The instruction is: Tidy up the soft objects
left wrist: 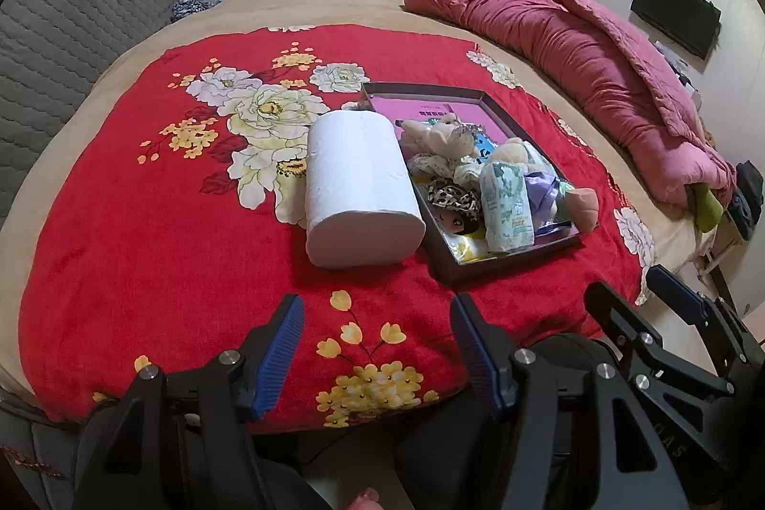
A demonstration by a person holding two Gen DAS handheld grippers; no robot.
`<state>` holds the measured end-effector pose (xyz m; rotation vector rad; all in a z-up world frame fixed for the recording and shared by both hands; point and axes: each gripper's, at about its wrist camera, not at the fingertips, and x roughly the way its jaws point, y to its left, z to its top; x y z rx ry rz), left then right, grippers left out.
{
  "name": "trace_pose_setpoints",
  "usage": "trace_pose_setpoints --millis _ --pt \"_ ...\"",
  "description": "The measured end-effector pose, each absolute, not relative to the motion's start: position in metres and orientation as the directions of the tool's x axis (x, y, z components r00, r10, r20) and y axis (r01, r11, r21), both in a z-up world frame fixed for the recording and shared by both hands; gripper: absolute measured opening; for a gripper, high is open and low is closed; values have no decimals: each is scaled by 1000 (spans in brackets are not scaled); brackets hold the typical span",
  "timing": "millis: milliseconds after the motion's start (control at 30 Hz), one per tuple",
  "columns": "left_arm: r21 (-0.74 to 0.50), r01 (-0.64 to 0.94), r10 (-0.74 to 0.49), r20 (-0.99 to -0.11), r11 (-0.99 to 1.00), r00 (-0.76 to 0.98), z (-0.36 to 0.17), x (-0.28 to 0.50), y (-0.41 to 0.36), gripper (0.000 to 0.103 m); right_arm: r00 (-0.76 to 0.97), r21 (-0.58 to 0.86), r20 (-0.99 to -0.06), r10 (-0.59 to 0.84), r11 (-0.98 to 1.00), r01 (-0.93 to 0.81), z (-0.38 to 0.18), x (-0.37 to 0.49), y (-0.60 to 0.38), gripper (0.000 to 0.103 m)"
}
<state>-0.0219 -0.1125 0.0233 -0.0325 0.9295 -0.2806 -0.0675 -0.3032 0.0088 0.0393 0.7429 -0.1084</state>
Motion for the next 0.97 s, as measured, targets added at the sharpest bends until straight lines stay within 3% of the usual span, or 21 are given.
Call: trace_pose_setpoints --millis 967 --pt "-133 228 -245 -772 965 587 30 -16 -116 63 730 -3 -679 -75 995 99 11 -66 -299 76"
